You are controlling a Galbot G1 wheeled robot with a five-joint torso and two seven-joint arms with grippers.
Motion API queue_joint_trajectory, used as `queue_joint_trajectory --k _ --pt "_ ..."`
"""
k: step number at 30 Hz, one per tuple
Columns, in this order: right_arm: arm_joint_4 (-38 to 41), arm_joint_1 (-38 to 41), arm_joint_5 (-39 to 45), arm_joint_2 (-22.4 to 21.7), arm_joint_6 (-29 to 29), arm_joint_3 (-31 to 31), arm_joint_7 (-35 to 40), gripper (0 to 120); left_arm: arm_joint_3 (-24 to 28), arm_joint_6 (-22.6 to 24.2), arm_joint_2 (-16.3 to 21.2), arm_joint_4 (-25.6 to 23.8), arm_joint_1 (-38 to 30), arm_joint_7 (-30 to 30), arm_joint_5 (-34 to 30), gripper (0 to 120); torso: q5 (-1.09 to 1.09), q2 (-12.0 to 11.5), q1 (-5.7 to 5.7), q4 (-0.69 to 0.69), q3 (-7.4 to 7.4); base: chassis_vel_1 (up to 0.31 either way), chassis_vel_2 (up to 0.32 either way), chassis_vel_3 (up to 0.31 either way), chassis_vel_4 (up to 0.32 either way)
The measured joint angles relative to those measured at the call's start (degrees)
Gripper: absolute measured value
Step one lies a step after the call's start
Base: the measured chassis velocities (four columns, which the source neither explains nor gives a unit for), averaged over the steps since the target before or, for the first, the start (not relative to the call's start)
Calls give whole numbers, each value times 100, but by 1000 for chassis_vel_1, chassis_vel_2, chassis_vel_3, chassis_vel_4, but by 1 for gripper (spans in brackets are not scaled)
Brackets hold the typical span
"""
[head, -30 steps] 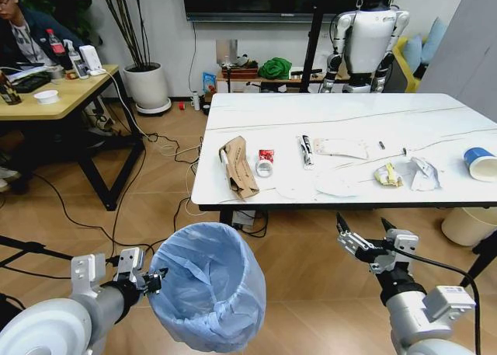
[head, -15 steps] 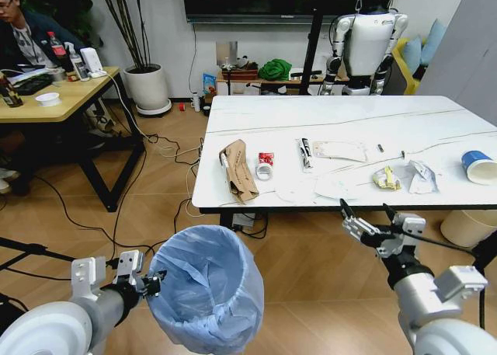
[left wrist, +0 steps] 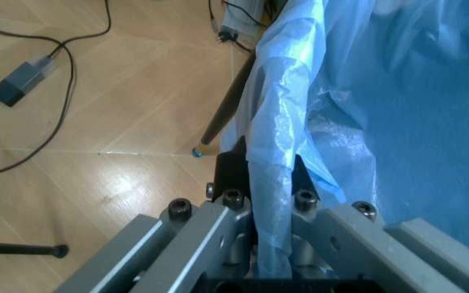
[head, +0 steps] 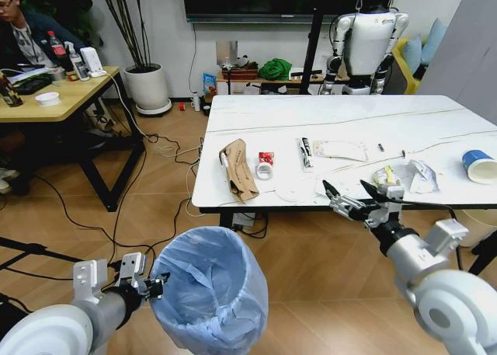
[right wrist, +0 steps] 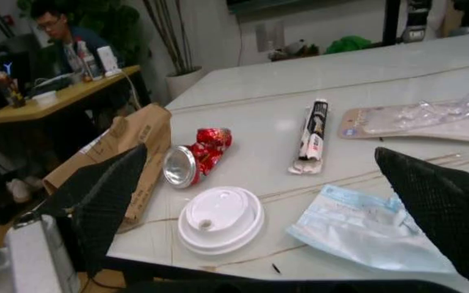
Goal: Pick up the trash bin and place the trash from the table into it.
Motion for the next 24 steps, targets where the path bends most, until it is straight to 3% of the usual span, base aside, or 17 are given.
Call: queue_joint_trajectory --k 9,14,24 --pt "-480 1033 910 -641 -297 -251 182 100 346 0 35 0 -43 36 245 0 0 -11 -5 -3 -6 0 0 0 0" --pt "-776 1969 1207 -827 -518 -969 331 100 485 0 4 0 -11 46 373 0 -1 -16 -7 1 -9 0 0 0 0" --pt "-1315 3110 1549 -764 -762 -2341 738 100 422 0 11 -1 -23 59 369 0 -1 -21 -9 0 -12 0 0 0 0"
